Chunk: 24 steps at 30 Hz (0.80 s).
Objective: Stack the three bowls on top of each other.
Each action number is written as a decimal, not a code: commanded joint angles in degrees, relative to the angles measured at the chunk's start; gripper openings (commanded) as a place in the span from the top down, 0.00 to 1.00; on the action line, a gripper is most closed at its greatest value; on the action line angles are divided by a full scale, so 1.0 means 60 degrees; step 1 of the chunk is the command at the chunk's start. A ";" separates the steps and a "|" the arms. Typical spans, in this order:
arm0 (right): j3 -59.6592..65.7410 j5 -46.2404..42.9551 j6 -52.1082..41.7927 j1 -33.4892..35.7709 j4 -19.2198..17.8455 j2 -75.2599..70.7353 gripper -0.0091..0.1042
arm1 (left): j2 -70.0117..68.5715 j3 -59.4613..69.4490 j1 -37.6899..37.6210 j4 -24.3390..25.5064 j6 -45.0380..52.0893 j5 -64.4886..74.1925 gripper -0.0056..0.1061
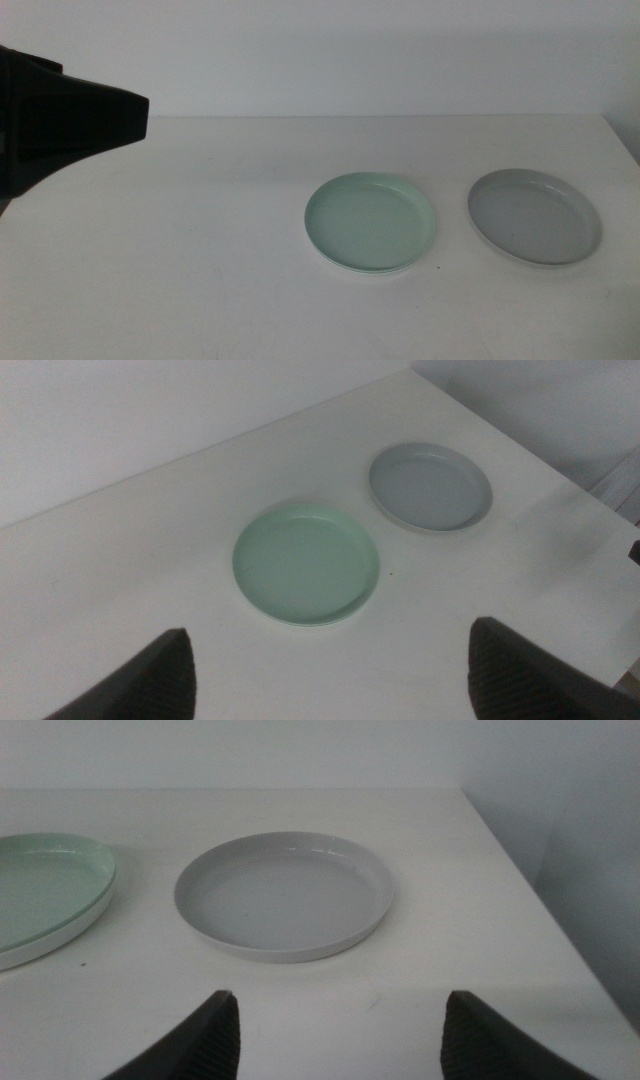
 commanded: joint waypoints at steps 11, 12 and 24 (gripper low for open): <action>-0.5884 0.3346 -0.0049 -0.0052 0.0452 0.3178 0.44 | -0.0006 -0.0218 0.0003 -0.0347 -0.0055 -0.0644 0.14; -0.6301 0.3658 -0.0049 -0.0052 0.0452 0.3554 0.44 | -0.0006 -0.0218 0.0003 -0.0347 -0.0055 -0.0644 0.14; -1.0456 0.5436 0.0104 -0.0052 0.0714 0.8354 0.44 | -0.0006 -0.0218 0.0003 -0.0347 -0.0079 -0.0644 0.14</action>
